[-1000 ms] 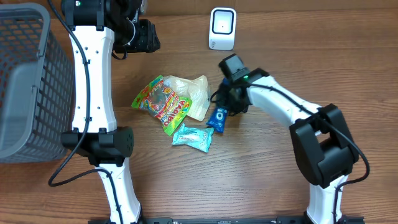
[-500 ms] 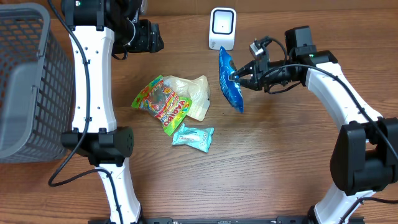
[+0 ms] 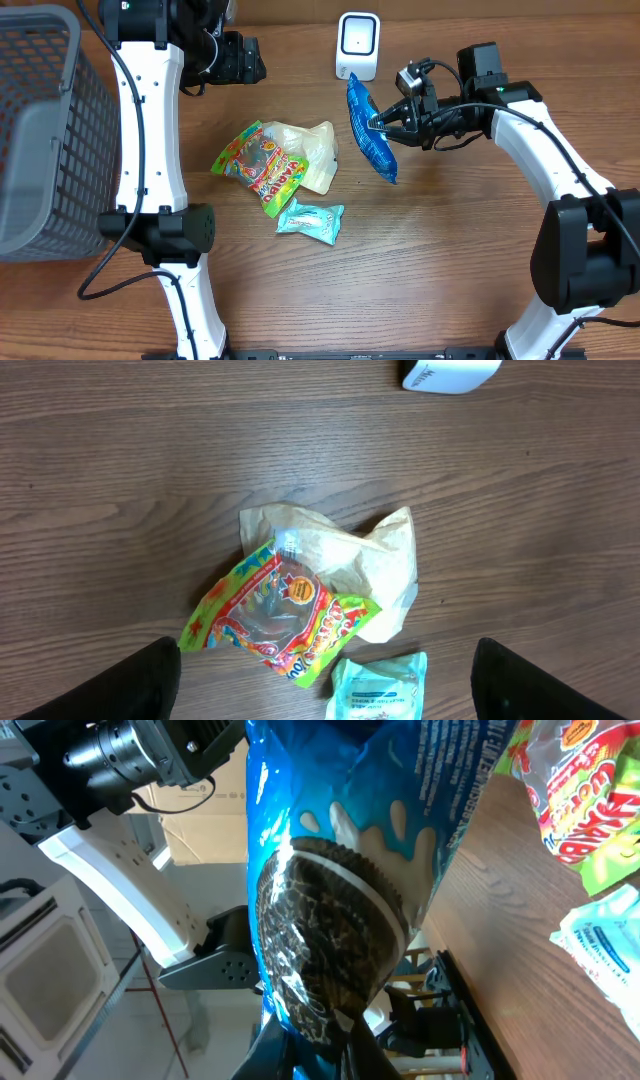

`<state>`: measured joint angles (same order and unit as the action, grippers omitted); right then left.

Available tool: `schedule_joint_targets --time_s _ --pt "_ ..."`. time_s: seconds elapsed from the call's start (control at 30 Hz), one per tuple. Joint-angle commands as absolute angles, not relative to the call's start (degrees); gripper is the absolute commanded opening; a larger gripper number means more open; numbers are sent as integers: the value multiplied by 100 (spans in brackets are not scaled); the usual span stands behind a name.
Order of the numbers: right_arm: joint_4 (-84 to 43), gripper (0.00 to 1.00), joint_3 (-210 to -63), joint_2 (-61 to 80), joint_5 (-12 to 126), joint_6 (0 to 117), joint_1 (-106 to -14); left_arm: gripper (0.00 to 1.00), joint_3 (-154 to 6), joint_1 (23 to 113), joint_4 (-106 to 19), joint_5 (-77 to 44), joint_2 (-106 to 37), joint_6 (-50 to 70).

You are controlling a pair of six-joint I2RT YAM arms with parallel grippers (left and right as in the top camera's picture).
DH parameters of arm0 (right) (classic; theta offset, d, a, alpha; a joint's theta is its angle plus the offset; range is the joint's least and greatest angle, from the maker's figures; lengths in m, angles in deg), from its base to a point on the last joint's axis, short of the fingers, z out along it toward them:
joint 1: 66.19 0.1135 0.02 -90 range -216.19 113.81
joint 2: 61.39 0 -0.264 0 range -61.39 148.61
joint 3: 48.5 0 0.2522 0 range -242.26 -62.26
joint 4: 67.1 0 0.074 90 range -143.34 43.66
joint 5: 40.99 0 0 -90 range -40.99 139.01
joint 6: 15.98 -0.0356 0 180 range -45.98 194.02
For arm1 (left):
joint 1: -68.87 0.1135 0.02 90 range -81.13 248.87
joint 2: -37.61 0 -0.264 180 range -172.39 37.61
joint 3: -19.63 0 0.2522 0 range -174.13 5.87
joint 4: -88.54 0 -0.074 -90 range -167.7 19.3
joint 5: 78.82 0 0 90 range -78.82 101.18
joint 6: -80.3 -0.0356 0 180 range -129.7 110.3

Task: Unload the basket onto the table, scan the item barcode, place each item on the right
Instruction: 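Lower the Oreo pack back toward the table with the right gripper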

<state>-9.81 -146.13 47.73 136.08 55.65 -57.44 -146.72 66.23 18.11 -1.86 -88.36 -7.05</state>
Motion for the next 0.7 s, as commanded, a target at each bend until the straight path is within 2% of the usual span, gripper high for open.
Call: schedule_joint_targets --time_s 0.0,0.13,0.2,0.37,0.47,0.67 --pt "-964 4 -14668 4651 13899 5653 -5733 84 -14648 6571 1805 -242 -8677 -687" --pt "-857 4 -14666 4651 13442 5799 -5733 86 -14648 6569 1809 -245 -8677 -685" --pt "-277 4 -14666 4651 11927 5801 -5731 91 -14648 6567 1805 -245 -8677 -622" --pt "778 4 -14666 4651 8371 5773 -5543 95 -14648 6540 1805 -242 -8677 -622" --pt "949 4 -14677 4629 7034 5731 -5237 100 -14648 6543 1807 -238 -8677 -624" --pt "958 4 -14692 4629 4238 5275 -4321 100 -14648 6543 1807 -242 -8677 -622"
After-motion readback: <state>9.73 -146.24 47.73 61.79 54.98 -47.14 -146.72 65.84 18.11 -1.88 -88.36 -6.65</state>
